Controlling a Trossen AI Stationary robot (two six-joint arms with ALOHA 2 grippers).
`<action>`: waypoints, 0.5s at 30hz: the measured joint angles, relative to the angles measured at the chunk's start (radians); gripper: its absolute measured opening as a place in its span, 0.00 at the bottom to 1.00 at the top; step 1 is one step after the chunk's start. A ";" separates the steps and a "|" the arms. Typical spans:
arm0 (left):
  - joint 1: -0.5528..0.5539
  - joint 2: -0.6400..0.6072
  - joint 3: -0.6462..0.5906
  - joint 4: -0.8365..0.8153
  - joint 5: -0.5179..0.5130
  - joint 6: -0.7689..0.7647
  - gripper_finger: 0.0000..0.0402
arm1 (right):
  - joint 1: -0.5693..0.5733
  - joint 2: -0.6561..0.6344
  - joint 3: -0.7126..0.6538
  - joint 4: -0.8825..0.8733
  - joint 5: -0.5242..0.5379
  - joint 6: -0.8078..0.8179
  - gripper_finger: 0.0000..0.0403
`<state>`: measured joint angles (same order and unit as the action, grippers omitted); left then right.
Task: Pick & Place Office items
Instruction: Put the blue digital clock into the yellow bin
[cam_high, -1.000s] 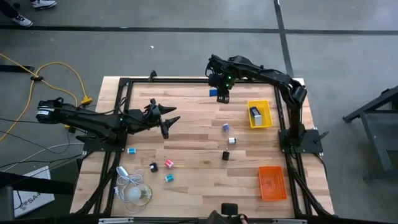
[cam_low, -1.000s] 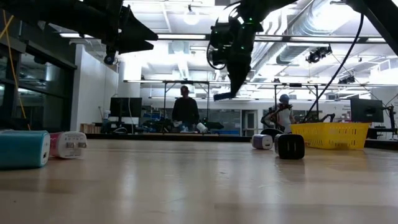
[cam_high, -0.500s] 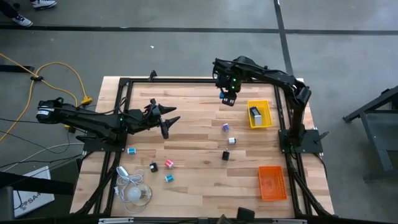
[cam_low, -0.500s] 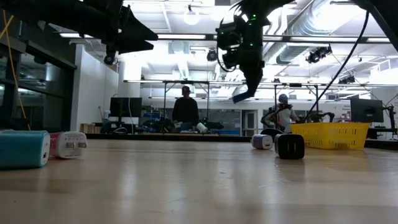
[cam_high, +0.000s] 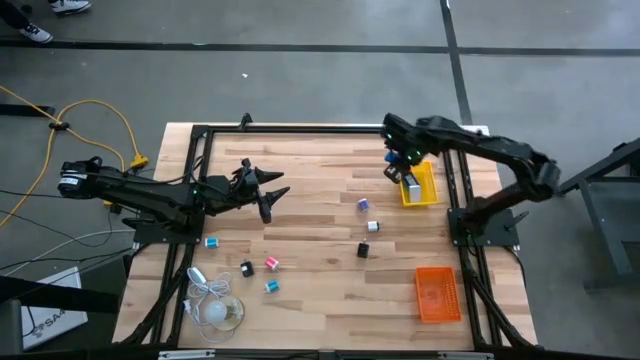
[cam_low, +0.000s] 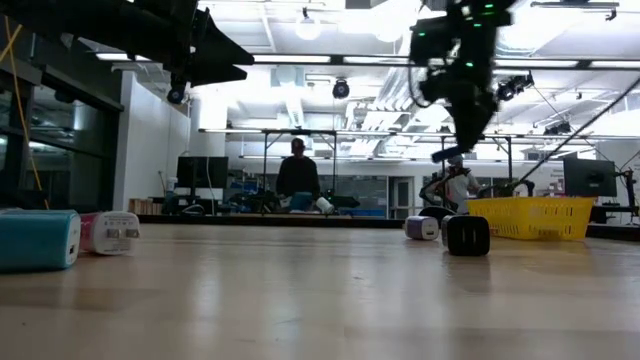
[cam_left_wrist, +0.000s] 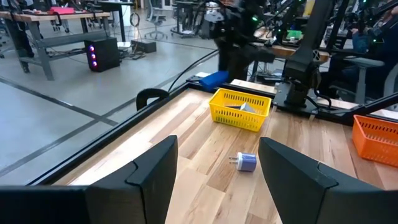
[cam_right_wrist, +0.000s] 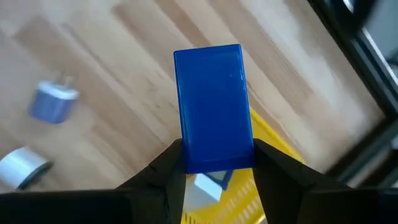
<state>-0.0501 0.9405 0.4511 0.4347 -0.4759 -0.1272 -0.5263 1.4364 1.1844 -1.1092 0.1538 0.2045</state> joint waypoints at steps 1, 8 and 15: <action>0.000 0.000 0.000 0.000 0.000 0.000 0.54 | 0.010 -0.030 -0.037 0.012 0.025 0.043 0.36; 0.000 0.000 0.000 0.000 0.000 0.000 0.54 | 0.116 -0.149 -0.222 0.049 0.218 0.386 0.36; 0.000 0.000 0.000 0.000 0.000 0.000 0.54 | 0.225 -0.148 -0.290 0.016 0.316 0.768 0.36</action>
<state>-0.0501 0.9405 0.4511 0.4347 -0.4759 -0.1276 -0.3014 1.2879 0.8941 -1.0928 0.4696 0.9726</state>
